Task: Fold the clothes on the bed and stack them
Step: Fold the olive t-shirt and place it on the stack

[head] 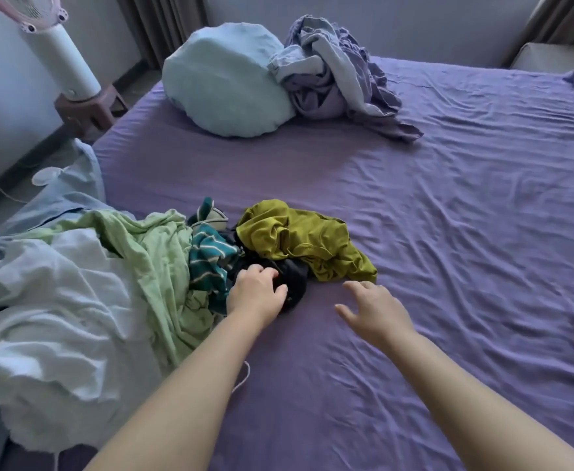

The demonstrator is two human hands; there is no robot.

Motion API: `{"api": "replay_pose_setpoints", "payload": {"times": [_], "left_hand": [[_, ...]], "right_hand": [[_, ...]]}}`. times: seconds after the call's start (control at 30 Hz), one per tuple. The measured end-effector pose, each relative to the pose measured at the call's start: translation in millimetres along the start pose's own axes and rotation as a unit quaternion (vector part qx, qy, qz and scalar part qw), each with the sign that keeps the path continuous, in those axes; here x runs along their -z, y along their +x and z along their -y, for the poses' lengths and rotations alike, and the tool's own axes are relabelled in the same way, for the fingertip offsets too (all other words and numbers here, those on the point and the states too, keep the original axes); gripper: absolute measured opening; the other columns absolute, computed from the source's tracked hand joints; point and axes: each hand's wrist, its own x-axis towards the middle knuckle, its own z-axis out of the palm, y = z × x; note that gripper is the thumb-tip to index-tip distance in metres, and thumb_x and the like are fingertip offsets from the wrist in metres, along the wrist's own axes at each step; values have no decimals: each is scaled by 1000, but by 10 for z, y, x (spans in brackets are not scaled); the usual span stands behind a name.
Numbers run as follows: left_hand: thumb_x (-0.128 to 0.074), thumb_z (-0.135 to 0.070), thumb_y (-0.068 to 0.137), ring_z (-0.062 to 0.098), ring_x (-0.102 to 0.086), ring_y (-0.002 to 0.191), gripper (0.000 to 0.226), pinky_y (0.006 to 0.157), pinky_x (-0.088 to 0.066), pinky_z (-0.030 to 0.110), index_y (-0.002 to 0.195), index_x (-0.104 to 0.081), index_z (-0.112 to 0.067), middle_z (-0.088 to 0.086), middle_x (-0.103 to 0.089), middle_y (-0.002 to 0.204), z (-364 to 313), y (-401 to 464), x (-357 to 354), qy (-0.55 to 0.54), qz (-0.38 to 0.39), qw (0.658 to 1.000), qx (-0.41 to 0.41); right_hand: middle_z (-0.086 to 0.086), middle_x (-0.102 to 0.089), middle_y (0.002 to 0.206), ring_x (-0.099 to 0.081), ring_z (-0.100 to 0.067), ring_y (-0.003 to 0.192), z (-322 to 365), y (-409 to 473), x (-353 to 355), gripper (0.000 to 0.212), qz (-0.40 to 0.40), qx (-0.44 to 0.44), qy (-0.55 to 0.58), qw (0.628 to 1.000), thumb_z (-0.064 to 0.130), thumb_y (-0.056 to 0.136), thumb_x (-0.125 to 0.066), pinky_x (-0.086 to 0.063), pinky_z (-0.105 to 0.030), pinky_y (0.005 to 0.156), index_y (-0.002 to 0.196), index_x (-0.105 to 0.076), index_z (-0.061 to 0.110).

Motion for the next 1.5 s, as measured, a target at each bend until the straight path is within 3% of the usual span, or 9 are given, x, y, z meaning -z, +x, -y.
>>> {"api": "replay_pose_setpoints", "payload": {"times": [0.37,0.5,0.6,0.67,0.8,1.03,1.17,1.37,1.5], "left_hand": [[-57,-30,94,28,-1,146,73,114,-21,43,152,-12,-27,6,6,160,-15,843,-39,-21,-38,999,17],[-64,-28,90,28,-27,138,87,109,-32,40,153,-3,-24,7,-27,152,18,1015,-79,-6,-45,999,-7],[-62,-23,91,26,-44,123,66,99,-41,38,148,-28,-19,7,-52,132,11,1035,-80,-23,-73,997,-12],[-61,-20,91,25,-50,118,45,97,-41,32,135,-50,-15,8,-59,126,0,980,-80,-93,-94,991,-20],[-65,-23,90,14,-61,96,22,83,-44,21,111,-68,-16,-1,-68,101,-40,741,-1,-325,-72,943,6],[-64,-25,90,3,-65,79,9,71,-53,15,83,-68,-27,-12,-72,81,-411,122,561,-574,-52,817,27],[-61,-24,92,14,-64,84,9,80,-55,28,86,-67,-21,0,-70,89,-732,-370,1031,-591,-54,805,3],[-59,-34,93,4,-63,62,19,55,-54,19,82,-61,-18,-5,-67,74,-1176,-1246,1611,-602,-75,795,5],[-56,-45,92,12,-66,69,36,59,-54,25,94,-61,-9,2,-67,79,-1428,-1873,1952,-618,-65,783,22]], "right_hand": [[-6,-11,157,-20,-28,140,-20,1073,-127,70,13,-70,25,997,55,88,-52,-40,-44,99,147,-21,34],[-5,13,159,-8,-29,145,-8,1326,-171,83,44,-43,34,998,47,87,-60,-33,-44,108,149,-6,41],[-12,-23,152,-38,-31,131,27,1399,-223,67,48,-45,38,997,23,90,-57,-41,-36,95,148,-24,25],[-12,-50,128,-51,-33,114,27,1371,-252,37,-9,-64,46,997,11,90,-49,-42,-33,79,126,-49,14],[-11,-67,107,-58,-30,102,-66,1188,-76,18,-58,-90,194,975,14,91,-55,-45,-31,76,105,-67,13],[4,-64,87,-59,-8,85,-175,331,864,11,-140,30,457,878,14,92,-60,-43,-17,77,85,-65,21],[-12,-61,80,-54,-18,76,-201,-286,1357,10,-165,53,503,847,13,95,-53,-41,-29,72,89,-59,17],[-12,-55,77,-51,-22,70,-323,-1231,1955,14,-195,45,525,827,17,96,-53,-48,-43,67,85,-60,22],[-5,-56,70,-58,-8,53,-425,-1852,2315,18,-200,49,549,810,17,98,-51,-55,-30,46,83,-59,22]]}}
